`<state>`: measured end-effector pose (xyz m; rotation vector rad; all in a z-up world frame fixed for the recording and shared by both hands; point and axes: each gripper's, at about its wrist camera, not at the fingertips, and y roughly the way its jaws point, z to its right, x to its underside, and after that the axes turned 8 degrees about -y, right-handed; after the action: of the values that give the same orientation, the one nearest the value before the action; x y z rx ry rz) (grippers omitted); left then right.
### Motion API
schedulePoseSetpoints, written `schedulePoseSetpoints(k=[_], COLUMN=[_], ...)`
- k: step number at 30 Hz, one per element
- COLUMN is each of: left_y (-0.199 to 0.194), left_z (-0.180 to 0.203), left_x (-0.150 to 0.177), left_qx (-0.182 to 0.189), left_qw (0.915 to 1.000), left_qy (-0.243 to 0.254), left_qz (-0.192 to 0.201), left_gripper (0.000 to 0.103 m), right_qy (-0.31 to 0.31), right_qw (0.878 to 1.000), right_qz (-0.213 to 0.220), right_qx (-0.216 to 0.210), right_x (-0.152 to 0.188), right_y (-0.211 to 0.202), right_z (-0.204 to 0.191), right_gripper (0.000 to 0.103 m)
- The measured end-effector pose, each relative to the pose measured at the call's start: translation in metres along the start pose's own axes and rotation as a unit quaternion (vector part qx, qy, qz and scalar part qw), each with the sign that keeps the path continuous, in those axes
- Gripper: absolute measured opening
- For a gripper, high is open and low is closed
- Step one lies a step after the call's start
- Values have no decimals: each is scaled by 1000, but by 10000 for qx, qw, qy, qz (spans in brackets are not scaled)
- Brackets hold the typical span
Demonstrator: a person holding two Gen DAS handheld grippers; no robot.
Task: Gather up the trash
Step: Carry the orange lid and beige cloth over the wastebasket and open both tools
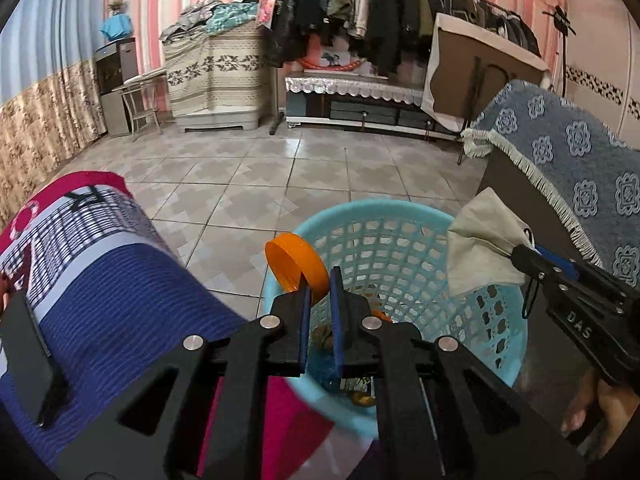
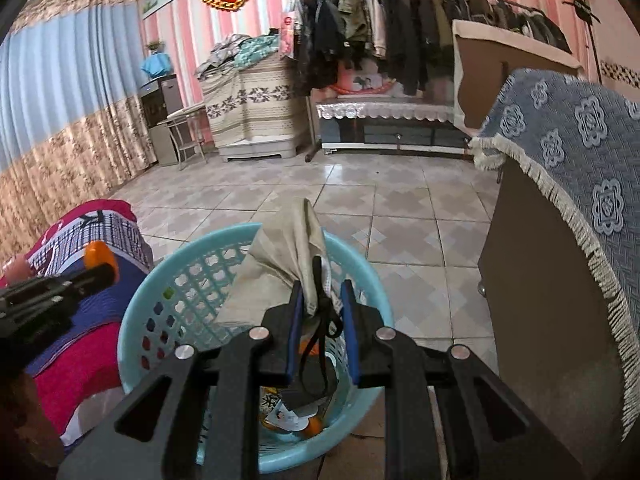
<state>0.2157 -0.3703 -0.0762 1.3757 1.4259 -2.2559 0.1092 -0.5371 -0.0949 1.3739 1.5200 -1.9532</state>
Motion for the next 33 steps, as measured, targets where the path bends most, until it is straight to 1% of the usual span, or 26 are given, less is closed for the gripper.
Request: schedulePoseSetpoints(k=[1, 2, 3, 4, 5, 6, 7, 9, 10, 12, 15, 18, 23, 24, 25, 26, 27, 28, 30, 32, 33], left_y=[3, 7, 10, 12, 12, 11, 9, 6, 3, -3, -16, -35, -64, -69, -76, -82, -87, -92, -102, -111, -116], left_z=[3, 6, 9, 8, 7, 6, 2, -7, -12, -20, -35, -50, -69, -73, -76, -79, -82, -85, -90, -96, -97], left_x=[0, 0, 0, 1, 1, 0, 1, 1, 1, 2, 2, 4, 11, 13, 14, 16, 18, 20, 23, 28, 30], left_qx=[7, 16, 6, -32, -63, -75, -95, -138, -189, -324, -556, -810, -1141, -1190, -1237, -1291, -1344, -1392, -1469, -1500, -1511], left_qw=[10000, 10000, 9999, 9999, 9999, 9999, 9999, 9999, 9998, 9992, 9976, 9946, 9895, 9885, 9874, 9864, 9853, 9844, 9824, 9810, 9805], left_qy=[34, 75, 96, 100, 83, 61, 15, -59, -108, -216, -372, -536, -673, -709, -746, -766, -781, -804, -898, -983, -1008], left_qz=[-18, -44, -62, -73, -67, -52, -37, -46, -32, 35, 160, 359, 577, 610, 642, 674, 701, 710, 728, 746, 751], left_gripper=[8, 14, 26, 33, 45, 52, 54, 64, 67, 79, 90, 97, 97, 97, 97, 97, 97, 97, 97, 97, 97], right_qy=[38, 54, 54, 53, 53, 56, 60, 71, 63, 20, -60, -137, -192, -185, -175, -187, -212, -253, -318, -320, -327], right_qw=[10000, 10000, 10000, 10000, 10000, 10000, 10000, 10000, 10000, 10000, 10000, 9999, 9997, 9997, 9997, 9997, 9997, 9996, 9995, 9994, 9994], right_qz=[-6, -11, -19, -23, -24, -26, -26, -38, -39, -53, -55, -82, -125, -133, -125, -116, -81, -19, 40, 64, 78], right_qx=[-9, -10, -8, -7, -9, -7, -9, -12, -16, -28, -24, -54, -49, -68, -105, -109, -100, -74, -53, -104, -111], right_x=[0, 0, 0, 1, 1, 1, 1, 1, 2, 3, 5, 6, 3, 2, 3, 3, 3, 3, 2, 2, 2], right_y=[1, 3, 5, 6, 6, 6, 6, 8, 9, 11, 13, 17, 23, 24, 25, 25, 24, 21, 18, 15, 14], right_z=[2, 3, 4, 5, 5, 5, 5, 6, 6, 5, 0, -8, -22, -24, -26, -28, -29, -31, -34, -37, -38], right_gripper=[19, 19, 19, 19, 19, 19, 19, 19, 19, 19, 19, 19, 23, 26, 38, 54, 62, 72, 79, 93, 94])
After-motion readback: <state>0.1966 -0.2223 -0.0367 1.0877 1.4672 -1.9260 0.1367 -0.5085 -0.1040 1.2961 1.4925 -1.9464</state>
